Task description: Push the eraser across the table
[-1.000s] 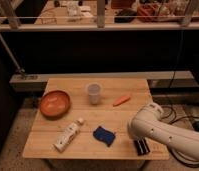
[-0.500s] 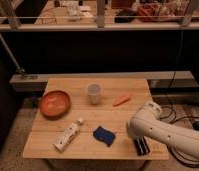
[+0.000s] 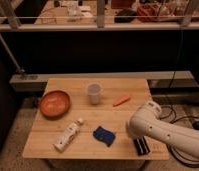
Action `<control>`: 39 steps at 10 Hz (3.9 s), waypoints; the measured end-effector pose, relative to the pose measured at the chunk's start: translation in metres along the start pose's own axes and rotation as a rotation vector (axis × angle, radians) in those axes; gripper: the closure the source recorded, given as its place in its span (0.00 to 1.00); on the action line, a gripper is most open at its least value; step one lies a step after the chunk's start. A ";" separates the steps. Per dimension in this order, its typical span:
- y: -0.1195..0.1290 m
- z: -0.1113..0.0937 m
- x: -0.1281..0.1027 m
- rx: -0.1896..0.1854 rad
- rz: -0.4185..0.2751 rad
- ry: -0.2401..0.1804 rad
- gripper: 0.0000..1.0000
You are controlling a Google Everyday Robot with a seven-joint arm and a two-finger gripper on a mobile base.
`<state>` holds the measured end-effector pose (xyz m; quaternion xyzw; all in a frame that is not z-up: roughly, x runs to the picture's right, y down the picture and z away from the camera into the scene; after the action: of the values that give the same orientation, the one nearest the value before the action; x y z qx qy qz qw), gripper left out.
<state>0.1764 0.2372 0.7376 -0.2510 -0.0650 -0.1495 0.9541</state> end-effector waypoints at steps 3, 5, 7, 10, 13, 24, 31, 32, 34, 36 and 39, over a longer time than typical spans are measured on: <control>0.000 0.000 0.000 0.001 -0.006 -0.003 0.91; -0.002 -0.004 0.007 -0.003 0.025 0.006 0.98; -0.002 -0.012 0.027 -0.008 0.079 0.027 1.00; -0.005 -0.015 0.050 -0.023 0.120 0.002 1.00; -0.012 -0.005 0.057 -0.041 0.112 -0.048 1.00; 0.047 0.037 0.113 -0.157 0.179 0.026 1.00; 0.048 0.047 0.099 -0.161 0.156 0.000 1.00; 0.045 0.047 0.093 -0.162 0.145 -0.003 1.00; 0.037 0.046 0.077 -0.160 0.123 -0.010 1.00; 0.024 0.044 0.062 -0.157 0.102 -0.011 1.00; 0.001 0.048 0.046 -0.166 0.083 -0.003 1.00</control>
<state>0.2181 0.2505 0.7881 -0.3318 -0.0433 -0.1143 0.9354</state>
